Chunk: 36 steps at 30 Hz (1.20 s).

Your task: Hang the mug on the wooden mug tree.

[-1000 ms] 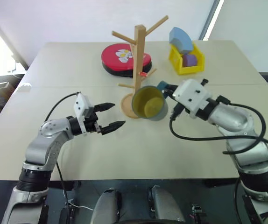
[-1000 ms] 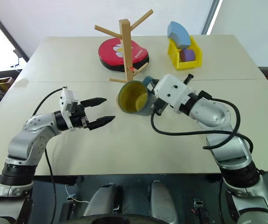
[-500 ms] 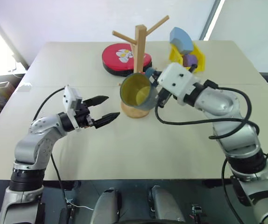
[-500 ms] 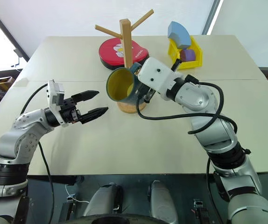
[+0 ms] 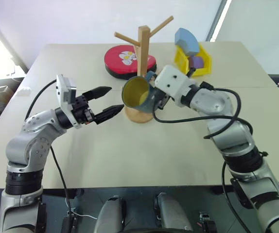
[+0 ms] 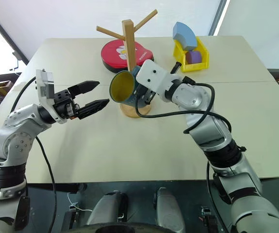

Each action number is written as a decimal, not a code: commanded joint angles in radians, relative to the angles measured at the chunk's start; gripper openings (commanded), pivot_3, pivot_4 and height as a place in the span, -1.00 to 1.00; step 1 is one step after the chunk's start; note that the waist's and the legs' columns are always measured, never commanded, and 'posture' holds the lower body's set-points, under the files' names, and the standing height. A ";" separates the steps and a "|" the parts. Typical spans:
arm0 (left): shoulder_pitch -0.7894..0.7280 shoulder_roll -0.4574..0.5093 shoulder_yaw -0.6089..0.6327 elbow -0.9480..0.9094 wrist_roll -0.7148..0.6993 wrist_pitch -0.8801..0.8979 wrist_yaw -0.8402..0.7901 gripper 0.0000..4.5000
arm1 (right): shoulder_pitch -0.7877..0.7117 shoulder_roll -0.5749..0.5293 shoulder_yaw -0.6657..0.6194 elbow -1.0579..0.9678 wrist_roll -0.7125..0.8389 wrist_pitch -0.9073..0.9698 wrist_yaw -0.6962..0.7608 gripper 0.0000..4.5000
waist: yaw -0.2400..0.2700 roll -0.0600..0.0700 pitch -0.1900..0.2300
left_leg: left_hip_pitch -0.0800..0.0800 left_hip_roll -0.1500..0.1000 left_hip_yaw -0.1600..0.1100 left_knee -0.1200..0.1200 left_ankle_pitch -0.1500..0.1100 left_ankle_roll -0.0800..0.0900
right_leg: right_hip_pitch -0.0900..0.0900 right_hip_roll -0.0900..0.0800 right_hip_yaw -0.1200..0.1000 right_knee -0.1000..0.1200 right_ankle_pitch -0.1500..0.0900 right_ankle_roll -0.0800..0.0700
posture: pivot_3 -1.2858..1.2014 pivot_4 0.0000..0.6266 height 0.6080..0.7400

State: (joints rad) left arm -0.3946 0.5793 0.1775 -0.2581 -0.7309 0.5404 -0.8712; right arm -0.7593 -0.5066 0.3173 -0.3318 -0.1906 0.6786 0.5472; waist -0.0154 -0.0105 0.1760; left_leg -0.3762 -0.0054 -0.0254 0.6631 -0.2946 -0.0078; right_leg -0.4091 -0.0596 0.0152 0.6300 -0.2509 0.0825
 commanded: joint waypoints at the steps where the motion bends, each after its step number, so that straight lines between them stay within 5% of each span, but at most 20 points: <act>1: -0.002 0.006 0.020 -0.049 -0.020 -0.003 0.009 1.00 | -0.041 0.017 0.007 0.015 -0.032 -0.009 -0.013 -0.99 | 0.000 0.000 0.000 | 0.000 0.000 0.000 0.000 0.000 0.000 | 0.000 0.000 0.000 0.000 0.000 0.000 | 0.03 -0.52 0.92; 5: 0.003 0.007 0.023 -0.058 -0.025 -0.001 0.016 1.00 | -0.049 0.028 0.006 0.035 -0.041 -0.016 -0.009 -0.99 | 0.002 0.000 0.000 | 0.000 0.000 0.000 0.000 0.000 0.000 | 0.000 0.000 0.000 0.000 0.000 0.000 | 0.03 -0.52 0.92; 8: 0.008 0.008 0.025 -0.064 -0.027 -0.002 0.022 1.00 | -0.049 0.026 0.000 0.042 -0.050 -0.034 -0.011 -0.58 | 0.001 0.000 0.000 | 0.000 0.000 0.000 0.000 0.000 0.000 | 0.000 0.000 0.000 0.000 0.000 0.000 | 0.03 -0.52 0.92; 11: 0.011 0.010 0.025 -0.065 -0.029 -0.003 0.025 1.00 | -0.049 0.017 -0.019 0.031 -0.052 -0.043 -0.013 0.07 | 0.001 0.000 0.000 | 0.000 0.000 0.000 0.000 0.000 0.000 | 0.000 0.000 0.000 0.000 0.000 0.000 | 0.03 -0.52 0.92; 22: 0.024 -0.006 0.052 0.032 0.012 -0.018 0.097 1.00 | 0.162 -0.152 -0.350 -0.135 0.176 -0.093 0.165 0.07 | 0.004 0.000 0.000 | -0.001 -0.001 0.000 0.000 0.000 0.000 | 0.001 -0.001 0.000 -0.001 0.000 0.000 | 0.03 -0.52 0.92; 28: 0.093 -0.018 0.066 0.195 0.165 -0.143 0.166 1.00 | 0.469 -0.021 -0.583 -0.099 0.389 -0.170 0.149 0.07 | 0.001 -0.001 0.000 | 0.001 0.000 0.000 -0.001 0.000 0.001 | 0.001 0.000 0.000 -0.001 0.000 0.000 | 0.03 -0.52 0.92; 36: 0.173 -0.081 0.078 0.336 0.308 -0.308 0.285 1.00 | 0.613 0.123 -0.643 0.111 0.445 -0.369 0.066 0.07 | 0.002 -0.001 0.000 | 0.002 0.001 0.000 0.000 0.000 0.000 | 0.001 0.000 0.001 0.000 0.000 0.000 | 0.03 -0.52 0.92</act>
State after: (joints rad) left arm -0.2265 0.4971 0.2274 0.0855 -0.4420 0.2773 -0.5993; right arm -0.1471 -0.3907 -0.3058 -0.2287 0.2388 0.3660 0.6233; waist -0.0129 -0.0116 0.1760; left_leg -0.3741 -0.0047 -0.0251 0.6626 -0.2948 -0.0076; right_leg -0.4076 -0.0600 0.0158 0.6300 -0.2508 0.0827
